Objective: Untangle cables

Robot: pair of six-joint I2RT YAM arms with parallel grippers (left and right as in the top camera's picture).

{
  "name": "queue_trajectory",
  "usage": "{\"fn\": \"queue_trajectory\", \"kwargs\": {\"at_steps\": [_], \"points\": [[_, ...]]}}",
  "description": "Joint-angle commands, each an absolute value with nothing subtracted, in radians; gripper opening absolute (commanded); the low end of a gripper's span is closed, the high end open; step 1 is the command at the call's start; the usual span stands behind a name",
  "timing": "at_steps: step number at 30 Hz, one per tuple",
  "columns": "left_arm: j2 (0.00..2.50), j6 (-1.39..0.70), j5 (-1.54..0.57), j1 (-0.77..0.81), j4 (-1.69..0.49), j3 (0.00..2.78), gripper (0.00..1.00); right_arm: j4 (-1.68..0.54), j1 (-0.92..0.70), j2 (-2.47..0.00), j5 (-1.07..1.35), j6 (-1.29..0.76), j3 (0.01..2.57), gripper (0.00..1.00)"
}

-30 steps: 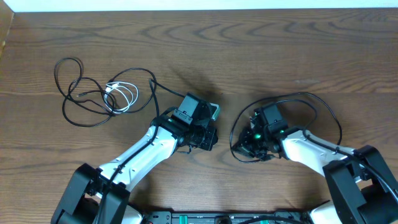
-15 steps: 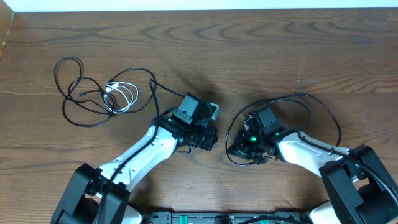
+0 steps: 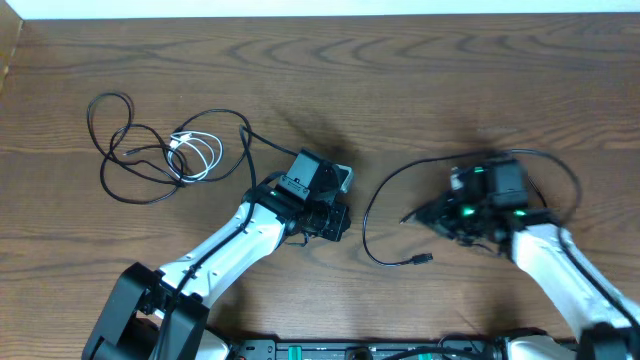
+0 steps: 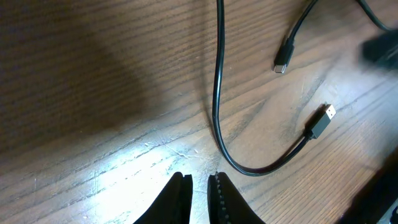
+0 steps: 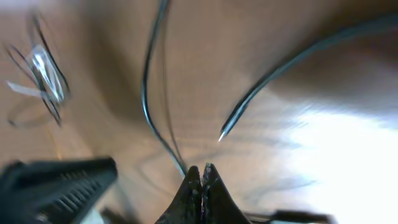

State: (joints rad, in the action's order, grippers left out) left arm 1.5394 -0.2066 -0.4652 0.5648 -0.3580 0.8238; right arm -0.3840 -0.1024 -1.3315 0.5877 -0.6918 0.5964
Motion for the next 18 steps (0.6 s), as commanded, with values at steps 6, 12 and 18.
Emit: {"fn": "queue_trajectory", "kwargs": {"at_steps": [6, 12, 18], "points": [[1.544, -0.201, -0.433, 0.567, -0.358, 0.813, 0.15, -0.386, 0.089, -1.282, 0.245, -0.736, 0.595, 0.01], [1.544, -0.201, -0.433, 0.567, -0.358, 0.813, 0.15, -0.446, 0.119, -1.304, -0.135, -0.849, 0.594, 0.01], [1.544, -0.2, -0.433, 0.567, -0.362, 0.813, 0.15, -0.58, 0.135, -1.338, -0.192, -0.973, 0.591, 0.01]]}}
